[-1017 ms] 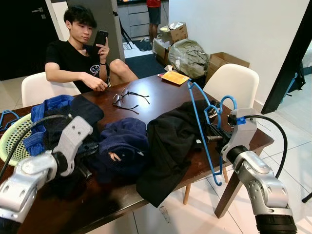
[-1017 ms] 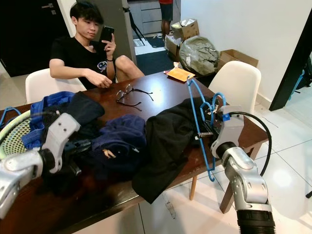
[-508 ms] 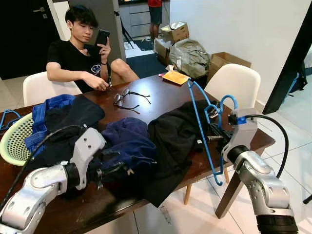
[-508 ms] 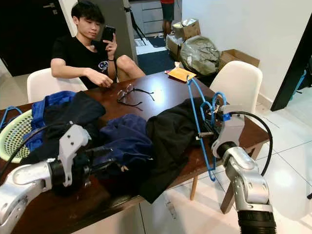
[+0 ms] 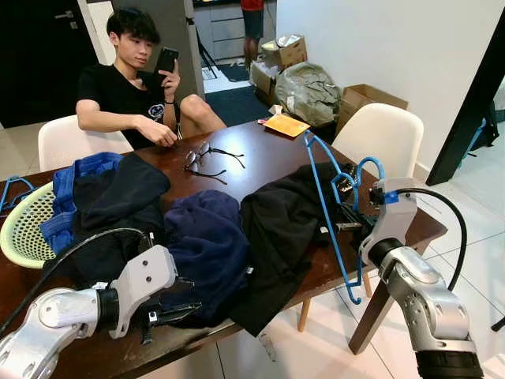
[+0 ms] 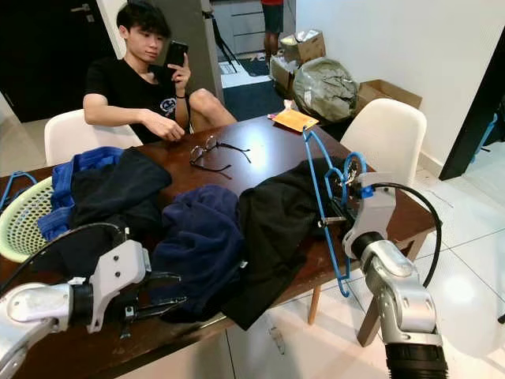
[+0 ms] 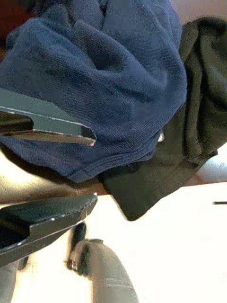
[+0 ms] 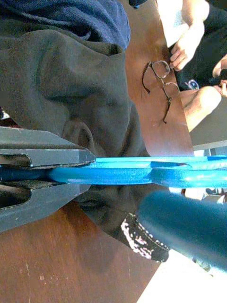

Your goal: Hang hanger

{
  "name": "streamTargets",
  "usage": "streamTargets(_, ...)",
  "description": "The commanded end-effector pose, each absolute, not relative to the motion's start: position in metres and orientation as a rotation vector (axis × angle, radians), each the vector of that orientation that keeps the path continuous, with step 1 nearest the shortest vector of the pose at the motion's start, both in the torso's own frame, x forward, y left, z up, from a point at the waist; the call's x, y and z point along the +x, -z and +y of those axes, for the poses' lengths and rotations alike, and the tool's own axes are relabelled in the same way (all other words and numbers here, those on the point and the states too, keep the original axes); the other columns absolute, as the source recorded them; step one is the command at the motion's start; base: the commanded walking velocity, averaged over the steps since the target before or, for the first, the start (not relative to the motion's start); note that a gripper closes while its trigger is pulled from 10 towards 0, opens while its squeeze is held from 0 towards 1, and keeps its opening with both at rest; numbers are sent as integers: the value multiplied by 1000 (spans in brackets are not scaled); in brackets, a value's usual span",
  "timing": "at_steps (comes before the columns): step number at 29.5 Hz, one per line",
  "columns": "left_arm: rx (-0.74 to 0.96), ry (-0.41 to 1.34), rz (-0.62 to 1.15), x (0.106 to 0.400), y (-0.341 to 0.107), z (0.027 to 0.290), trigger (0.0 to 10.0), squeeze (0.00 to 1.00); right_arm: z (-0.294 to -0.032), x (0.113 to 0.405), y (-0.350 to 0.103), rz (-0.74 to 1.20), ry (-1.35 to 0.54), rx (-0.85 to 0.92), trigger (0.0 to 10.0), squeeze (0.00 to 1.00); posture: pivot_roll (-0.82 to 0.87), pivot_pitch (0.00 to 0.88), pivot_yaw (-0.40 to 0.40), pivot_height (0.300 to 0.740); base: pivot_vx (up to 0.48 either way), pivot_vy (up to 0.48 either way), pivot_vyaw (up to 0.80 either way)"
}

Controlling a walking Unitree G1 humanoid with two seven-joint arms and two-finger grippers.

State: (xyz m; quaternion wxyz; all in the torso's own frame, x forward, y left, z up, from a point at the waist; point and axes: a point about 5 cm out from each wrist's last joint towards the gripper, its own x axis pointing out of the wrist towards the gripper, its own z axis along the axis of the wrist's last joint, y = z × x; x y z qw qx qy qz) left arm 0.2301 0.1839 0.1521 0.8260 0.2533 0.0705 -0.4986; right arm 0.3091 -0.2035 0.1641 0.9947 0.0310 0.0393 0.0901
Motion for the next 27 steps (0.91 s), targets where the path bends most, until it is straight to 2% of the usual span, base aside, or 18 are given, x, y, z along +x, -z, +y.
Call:
streamTargets(1, 645, 1083, 176, 229, -148, 187, 10000, 0, -201, 310, -166, 78, -192, 55, 10000, 0, 39, 7, 40, 740, 0, 0, 0)
streamTargets(7, 862, 1173, 113, 224, -145, 166, 10000, 0, -203, 311, -167, 79, -192, 50, 10000, 0, 37, 1, 27, 740, 0, 0, 0)
streamTargets(12, 972, 1258, 44, 217, -135, 145, 10000, 0, -202, 313, -170, 74, -198, 48, 10000, 0, 39, 0, 20, 740, 0, 0, 0)
streamTargets(18, 1022, 1304, 55, 213, -127, 142, 10000, 0, -201, 313, -170, 73, -200, 47, 10000, 0, 39, 0, 20, 740, 0, 0, 0)
streamTargets(23, 1166, 1288, 96, 222, -123, 151, 10000, 0, -205, 312, -171, 74, -198, 40, 10000, 0, 26, 0, 12, 740, 0, 0, 0)
streamTargets(27, 1185, 1283, 104, 224, -122, 152, 10000, 0, -205, 312, -171, 74, -197, 39, 10000, 0, 25, 0, 12, 740, 0, 0, 0)
